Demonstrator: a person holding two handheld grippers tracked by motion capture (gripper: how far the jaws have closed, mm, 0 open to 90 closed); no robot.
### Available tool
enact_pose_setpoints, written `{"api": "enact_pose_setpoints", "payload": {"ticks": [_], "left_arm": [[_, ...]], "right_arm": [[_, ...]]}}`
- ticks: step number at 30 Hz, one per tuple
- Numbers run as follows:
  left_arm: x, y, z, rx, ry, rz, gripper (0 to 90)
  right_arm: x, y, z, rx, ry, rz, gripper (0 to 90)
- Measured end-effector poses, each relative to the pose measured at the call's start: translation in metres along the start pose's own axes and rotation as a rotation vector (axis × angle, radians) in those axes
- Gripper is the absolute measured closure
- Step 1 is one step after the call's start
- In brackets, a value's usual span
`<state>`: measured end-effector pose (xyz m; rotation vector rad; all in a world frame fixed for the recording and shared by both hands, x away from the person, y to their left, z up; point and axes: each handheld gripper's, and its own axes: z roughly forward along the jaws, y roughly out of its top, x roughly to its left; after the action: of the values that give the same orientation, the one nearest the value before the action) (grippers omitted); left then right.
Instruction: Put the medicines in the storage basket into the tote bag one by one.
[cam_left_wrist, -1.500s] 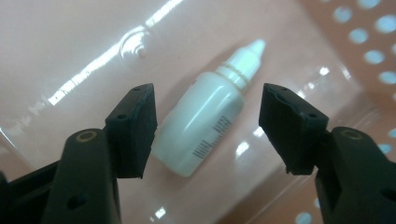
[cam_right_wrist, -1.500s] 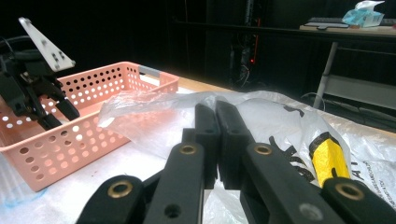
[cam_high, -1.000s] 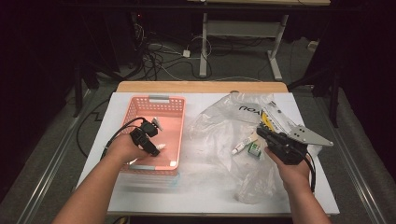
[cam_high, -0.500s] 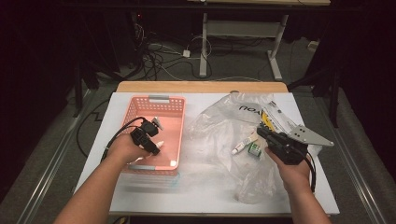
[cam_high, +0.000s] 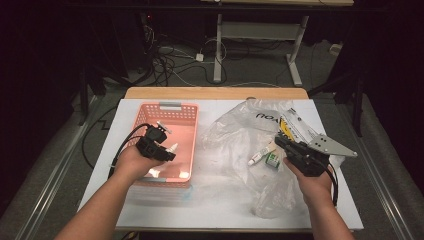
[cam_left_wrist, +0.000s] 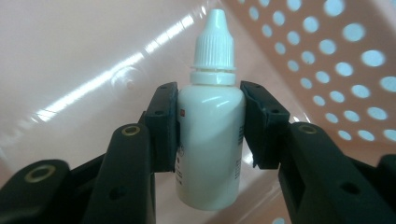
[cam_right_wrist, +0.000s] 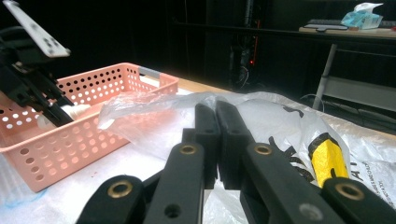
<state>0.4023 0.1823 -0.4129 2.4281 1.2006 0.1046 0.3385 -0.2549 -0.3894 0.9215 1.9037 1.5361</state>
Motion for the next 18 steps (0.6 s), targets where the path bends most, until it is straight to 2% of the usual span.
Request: {"api": "enact_pose_setpoints", "payload": {"ticks": [11, 18], "left_arm": [[-0.009, -0.031, -0.02, -0.198, -0.024, -0.054, 57.8], [-0.017, -0.043, -0.019, -0.271, -0.022, -0.056, 57.8]], "right_arm": [[0.001, -0.001, 0.001, 0.006, 0.002, -0.004, 89.2], [0.003, -0.002, 0.003, 0.013, 0.005, -0.014, 89.2]]}}
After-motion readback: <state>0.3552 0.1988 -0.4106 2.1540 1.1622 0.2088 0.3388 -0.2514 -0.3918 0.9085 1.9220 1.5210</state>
